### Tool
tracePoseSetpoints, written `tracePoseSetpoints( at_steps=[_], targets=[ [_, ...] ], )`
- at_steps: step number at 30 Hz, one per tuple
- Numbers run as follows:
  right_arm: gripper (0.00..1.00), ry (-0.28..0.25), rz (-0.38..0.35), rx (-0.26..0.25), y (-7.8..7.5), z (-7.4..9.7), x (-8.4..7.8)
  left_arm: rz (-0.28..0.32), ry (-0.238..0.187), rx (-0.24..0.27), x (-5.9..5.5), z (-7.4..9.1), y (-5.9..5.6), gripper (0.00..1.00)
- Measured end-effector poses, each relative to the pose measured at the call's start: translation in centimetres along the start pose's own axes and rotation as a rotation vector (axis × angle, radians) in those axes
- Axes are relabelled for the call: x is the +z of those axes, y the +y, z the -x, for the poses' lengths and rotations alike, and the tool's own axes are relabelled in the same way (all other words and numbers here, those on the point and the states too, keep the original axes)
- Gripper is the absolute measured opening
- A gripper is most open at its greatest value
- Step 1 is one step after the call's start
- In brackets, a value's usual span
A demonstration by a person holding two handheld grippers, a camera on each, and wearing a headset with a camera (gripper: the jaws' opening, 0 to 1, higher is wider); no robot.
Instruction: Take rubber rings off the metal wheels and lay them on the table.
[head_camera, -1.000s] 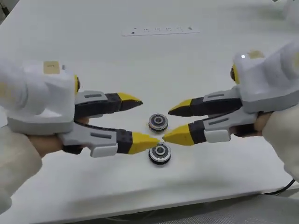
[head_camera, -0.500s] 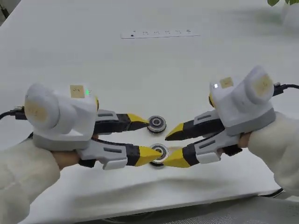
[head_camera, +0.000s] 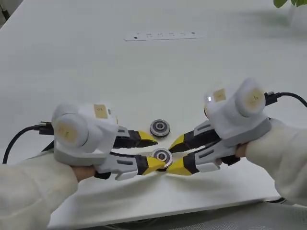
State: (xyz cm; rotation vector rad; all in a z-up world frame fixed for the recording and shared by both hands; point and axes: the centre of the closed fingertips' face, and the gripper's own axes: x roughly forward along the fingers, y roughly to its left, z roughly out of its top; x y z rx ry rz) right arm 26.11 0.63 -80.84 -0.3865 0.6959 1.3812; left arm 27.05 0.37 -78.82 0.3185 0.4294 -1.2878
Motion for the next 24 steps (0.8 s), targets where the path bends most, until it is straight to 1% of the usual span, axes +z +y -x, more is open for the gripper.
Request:
tracePoseSetpoints(
  at_steps=[3, 6, 14, 16, 23, 24],
  targets=[
    [0.22, -0.017, -0.006, -0.008, -0.28, 0.16, 0.34, -0.006, -0.001, -0.005, -0.06, -0.11, -0.07, 0.23],
    [0.22, -0.009, -0.004, -0.006, -0.29, 0.09, 0.21, 0.001, -0.005, -0.01, -0.1, -0.16, -0.14, 0.21],
    [0.19, -0.002, -0.002, -0.007, -0.36, 0.04, -0.05, -0.006, -0.014, -0.017, -0.06, -0.22, -0.35, 0.17],
    [0.18, -0.002, -0.003, -0.009, -0.4, 0.1, -0.04, -0.016, -0.007, -0.015, -0.22, -0.24, -0.45, 0.15],
    [0.17, -0.002, -0.007, -0.011, -0.43, 0.12, -0.1, -0.024, -0.009, -0.014, -0.22, -0.43, -0.34, 0.15],
    [0.16, 0.007, -0.006, -0.011, -0.47, 0.12, -0.26, -0.026, -0.009, -0.013, -0.22, -0.45, -0.34, 0.15]
  ],
)
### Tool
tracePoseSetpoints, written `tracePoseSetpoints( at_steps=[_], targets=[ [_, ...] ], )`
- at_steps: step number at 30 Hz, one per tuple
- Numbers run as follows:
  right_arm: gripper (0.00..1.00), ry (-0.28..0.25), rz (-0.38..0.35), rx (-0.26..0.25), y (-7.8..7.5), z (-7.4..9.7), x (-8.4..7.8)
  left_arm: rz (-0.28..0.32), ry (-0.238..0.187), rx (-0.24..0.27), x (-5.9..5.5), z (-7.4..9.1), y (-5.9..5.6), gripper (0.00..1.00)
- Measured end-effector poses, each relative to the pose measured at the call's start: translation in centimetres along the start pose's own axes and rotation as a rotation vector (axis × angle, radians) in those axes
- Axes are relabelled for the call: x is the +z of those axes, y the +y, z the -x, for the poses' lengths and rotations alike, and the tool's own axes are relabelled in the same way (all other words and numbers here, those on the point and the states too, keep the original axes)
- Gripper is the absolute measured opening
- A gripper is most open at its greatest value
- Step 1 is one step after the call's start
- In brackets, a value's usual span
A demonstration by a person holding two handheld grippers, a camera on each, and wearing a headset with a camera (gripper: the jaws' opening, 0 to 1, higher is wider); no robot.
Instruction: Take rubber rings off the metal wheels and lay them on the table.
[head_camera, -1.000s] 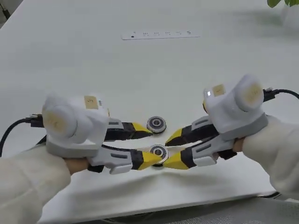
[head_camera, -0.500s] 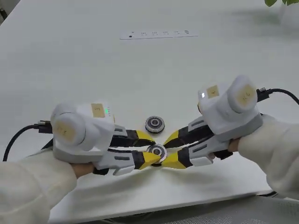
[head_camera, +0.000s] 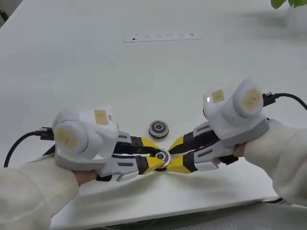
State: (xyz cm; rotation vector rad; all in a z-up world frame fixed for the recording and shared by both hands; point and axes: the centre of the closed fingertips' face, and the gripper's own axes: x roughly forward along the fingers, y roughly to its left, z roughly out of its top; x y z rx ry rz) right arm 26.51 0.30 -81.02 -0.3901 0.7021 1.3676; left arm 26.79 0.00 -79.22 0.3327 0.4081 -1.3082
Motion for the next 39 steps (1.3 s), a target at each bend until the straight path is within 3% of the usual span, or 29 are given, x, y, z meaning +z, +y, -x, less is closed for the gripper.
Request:
tracePoseSetpoints(
  at_steps=[3, 25, 32, 39],
  targets=[
    [0.1, 0.003, -0.012, -0.006, -0.2, 0.2, -0.3, 0.003, -0.002, 0.001, 0.0, 0.0, 0.1, 0.15],
    [0.01, 0.041, 0.003, -0.039, -0.6, 0.2, -0.4, 0.004, -0.01, 0.004, 0.1, 0.0, 0.1, 0.15],
    [0.0, 0.041, -0.047, -0.058, -0.9, 0.2, -0.5, -0.014, -0.005, 0.009, 0.1, 0.0, 0.1, 0.14],
    [0.0, 0.033, -0.149, -0.063, -1.2, 0.3, -0.6, -0.016, -0.009, 0.012, 0.1, 0.0, 0.1, 0.14]
  ],
)
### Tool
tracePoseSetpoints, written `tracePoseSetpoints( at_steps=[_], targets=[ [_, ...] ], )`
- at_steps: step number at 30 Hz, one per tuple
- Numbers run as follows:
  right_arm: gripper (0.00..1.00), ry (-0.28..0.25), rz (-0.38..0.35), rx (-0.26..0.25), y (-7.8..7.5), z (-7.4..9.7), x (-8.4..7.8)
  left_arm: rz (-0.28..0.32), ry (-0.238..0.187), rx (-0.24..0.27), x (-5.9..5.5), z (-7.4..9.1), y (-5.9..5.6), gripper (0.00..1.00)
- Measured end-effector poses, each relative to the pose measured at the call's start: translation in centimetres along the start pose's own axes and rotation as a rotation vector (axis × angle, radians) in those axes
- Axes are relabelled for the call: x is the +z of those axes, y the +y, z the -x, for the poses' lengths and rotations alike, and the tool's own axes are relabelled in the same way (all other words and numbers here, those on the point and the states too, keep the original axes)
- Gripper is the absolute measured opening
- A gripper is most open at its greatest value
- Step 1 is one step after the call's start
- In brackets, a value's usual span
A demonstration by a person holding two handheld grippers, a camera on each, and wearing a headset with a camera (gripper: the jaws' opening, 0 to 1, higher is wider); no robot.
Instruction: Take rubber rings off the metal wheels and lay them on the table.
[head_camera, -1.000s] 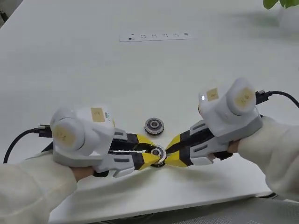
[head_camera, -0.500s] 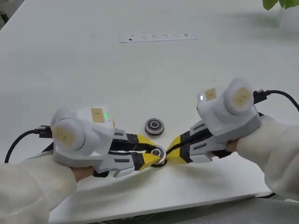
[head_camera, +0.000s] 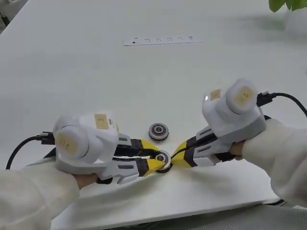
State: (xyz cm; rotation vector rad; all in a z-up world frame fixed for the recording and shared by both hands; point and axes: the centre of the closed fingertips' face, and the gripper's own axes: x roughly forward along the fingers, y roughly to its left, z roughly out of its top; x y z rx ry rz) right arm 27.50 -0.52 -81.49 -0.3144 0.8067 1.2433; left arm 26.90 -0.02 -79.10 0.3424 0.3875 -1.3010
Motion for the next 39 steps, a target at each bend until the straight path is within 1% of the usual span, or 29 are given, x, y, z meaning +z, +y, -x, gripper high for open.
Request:
tracePoseSetpoints(
  at_steps=[3, 6, 8, 11, 13, 16, 20, 22, 25, 28, 39],
  targets=[
    [0.0, -0.003, -0.035, -0.001, -0.1, 0.1, 0.0, 0.003, -0.007, 0.0, 0.0, 0.0, 0.0, 0.14],
    [0.0, -0.022, -0.082, 0.001, -0.1, 0.5, 0.2, 0.004, -0.009, 0.0, 0.0, 0.1, 0.0, 0.14],
    [0.0, -0.028, -0.087, 0.001, 0.0, 0.5, 0.3, 0.005, -0.011, 0.001, 0.0, 0.1, 0.0, 0.14],
    [0.0, -0.032, -0.117, 0.004, -0.1, 0.6, 0.3, 0.004, -0.012, 0.0, 0.0, 0.1, 0.0, 0.14],
    [0.0, -0.043, -0.157, 0.01, -0.1, 0.6, 0.4, 0.002, -0.013, 0.0, 0.0, 0.1, 0.0, 0.14],
    [0.0, -0.064, -0.252, 0.024, -0.2, 0.8, 0.5, 0.004, -0.014, 0.001, 0.0, 0.1, 0.0, 0.14],
    [0.0, -0.077, -0.283, 0.028, -0.3, 1.0, 0.7, 0.0, -0.016, 0.003, 0.0, 0.1, 0.0, 0.14],
    [0.0, -0.095, -0.305, 0.038, -0.2, 1.1, 1.0, -0.001, -0.016, 0.003, 0.0, 0.1, 0.0, 0.14],
    [0.0, -0.096, -0.323, 0.04, -0.1, 1.1, 1.0, -0.003, -0.019, 0.002, 0.0, 0.0, 0.0, 0.14],
    [0.0, -0.108, -0.344, 0.048, 0.0, 1.2, 1.2, -0.004, -0.024, 0.002, 0.0, 0.0, 0.0, 0.14],
    [0.0, -0.109, -0.384, 0.061, 0.5, 1.2, 1.4, -0.009, -0.032, 0.001, 0.0, 0.0, -0.1, 0.14]
  ],
)
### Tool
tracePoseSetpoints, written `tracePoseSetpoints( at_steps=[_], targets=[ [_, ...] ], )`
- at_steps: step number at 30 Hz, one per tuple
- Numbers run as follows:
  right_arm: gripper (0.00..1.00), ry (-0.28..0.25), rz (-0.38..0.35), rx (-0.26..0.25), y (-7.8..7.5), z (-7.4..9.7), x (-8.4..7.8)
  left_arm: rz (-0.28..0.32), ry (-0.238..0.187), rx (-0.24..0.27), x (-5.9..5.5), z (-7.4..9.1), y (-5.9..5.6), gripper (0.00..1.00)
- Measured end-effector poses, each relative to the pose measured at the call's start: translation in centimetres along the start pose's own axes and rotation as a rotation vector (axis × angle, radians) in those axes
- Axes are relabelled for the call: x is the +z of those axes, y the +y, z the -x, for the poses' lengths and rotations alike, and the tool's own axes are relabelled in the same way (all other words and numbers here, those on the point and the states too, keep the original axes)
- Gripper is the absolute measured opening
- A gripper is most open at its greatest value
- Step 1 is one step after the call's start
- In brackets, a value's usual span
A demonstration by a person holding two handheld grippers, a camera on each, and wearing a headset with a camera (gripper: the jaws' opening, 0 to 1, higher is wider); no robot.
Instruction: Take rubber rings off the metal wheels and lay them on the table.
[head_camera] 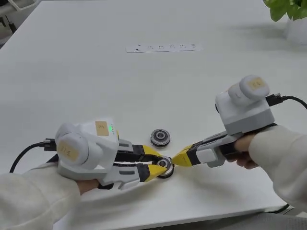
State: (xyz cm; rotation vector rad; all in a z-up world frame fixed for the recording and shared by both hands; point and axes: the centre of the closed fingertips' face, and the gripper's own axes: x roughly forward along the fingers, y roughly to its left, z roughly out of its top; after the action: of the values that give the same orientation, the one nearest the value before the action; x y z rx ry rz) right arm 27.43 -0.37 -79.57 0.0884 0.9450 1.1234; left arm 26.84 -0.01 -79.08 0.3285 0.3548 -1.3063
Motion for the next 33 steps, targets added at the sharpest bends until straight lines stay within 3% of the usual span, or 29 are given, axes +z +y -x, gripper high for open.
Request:
tracePoseSetpoints(
  at_steps=[17, 19, 20, 23, 26, 33],
  targets=[
    [0.0, -0.007, 0.015, 0.023, 0.9, -0.2, 0.4, -0.01, 0.002, 0.002, -0.1, 0.0, 0.0, 0.14],
    [0.0, -0.021, 0.019, 0.05, 1.5, -0.2, 0.7, -0.011, 0.003, 0.003, -0.1, 0.0, 0.0, 0.14],
    [0.0, -0.051, 0.017, 0.105, 2.6, -0.2, 1.3, -0.012, 0.003, 0.005, -0.1, 0.0, 0.0, 0.14],
    [0.0, -0.046, 0.064, 0.039, 1.7, 0.1, 1.5, -0.013, 0.003, 0.006, -0.1, 0.0, 0.0, 0.14],
    [0.0, -0.036, 0.027, 0.046, 1.3, 0.0, 1.0, -0.012, 0.003, 0.007, -0.1, 0.0, 0.0, 0.14],
    [0.0, -0.039, 0.033, 0.024, 1.0, 0.1, 1.1, 0.001, 0.016, 0.012, 0.0, -0.1, 0.0, 0.14]
  ],
)
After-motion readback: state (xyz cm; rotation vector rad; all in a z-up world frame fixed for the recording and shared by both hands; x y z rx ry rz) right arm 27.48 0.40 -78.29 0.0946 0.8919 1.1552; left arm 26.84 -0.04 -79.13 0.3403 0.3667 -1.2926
